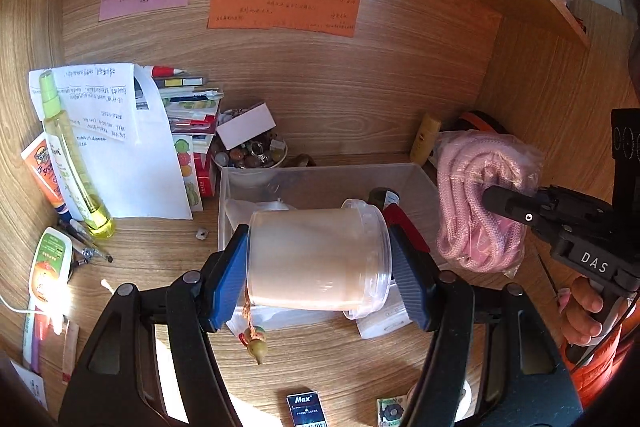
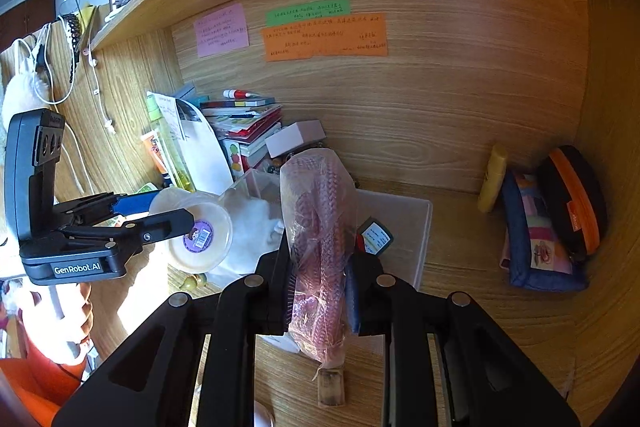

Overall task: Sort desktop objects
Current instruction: 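Grasp the cream plastic jar with left tool while right tool lifts pink bag, then lower the cream jar and bagged pink rope into the box and open both tools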

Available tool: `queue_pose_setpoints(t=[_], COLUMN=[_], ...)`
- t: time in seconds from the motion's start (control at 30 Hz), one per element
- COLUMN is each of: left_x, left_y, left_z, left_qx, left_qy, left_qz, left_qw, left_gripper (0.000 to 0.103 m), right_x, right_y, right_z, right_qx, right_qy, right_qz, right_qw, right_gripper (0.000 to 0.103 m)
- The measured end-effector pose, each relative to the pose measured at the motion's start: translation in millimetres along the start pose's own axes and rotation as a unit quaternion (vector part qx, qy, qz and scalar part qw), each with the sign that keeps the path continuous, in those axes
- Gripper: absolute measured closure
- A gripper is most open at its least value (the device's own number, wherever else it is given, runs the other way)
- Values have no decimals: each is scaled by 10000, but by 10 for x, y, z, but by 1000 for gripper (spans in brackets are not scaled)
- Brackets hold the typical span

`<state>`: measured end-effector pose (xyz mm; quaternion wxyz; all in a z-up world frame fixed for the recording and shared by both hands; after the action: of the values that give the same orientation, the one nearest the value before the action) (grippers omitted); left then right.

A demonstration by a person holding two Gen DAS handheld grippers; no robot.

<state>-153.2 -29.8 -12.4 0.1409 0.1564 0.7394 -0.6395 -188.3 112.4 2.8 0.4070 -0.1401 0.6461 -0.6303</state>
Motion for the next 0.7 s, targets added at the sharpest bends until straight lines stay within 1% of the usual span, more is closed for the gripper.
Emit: queue_pose_setpoints(t=[0.27,0.4,0.7], left_x=[288,449,752], left_y=[2,71,277], left_z=[-18,-35,-78], left_qx=[-1,-16,-23], left_qy=[85,155,270], left_qz=[178,319,675], left_qw=[9998,9994,9973], left_gripper=[37,37,37], right_x=[268,402,615], right_y=[20,59,249], right_z=[-114,-172,-268], right_qx=[180,181,276], right_qy=[19,110,50], right_qz=[115,195,498], right_qw=[9998,9996,9984], right_gripper=[85,85,85])
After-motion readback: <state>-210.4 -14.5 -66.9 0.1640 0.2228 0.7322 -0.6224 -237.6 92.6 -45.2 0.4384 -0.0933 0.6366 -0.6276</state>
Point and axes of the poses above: each gripper's, at about its wrist camera, not at the fingertips, and x roughly the way its jaws point, z to its left, y to its underside, the point moved 9 cm from there along x, roughly the way its jaws point, and after that the axes turned 12 degrees about -z, right-handed, at the moved point
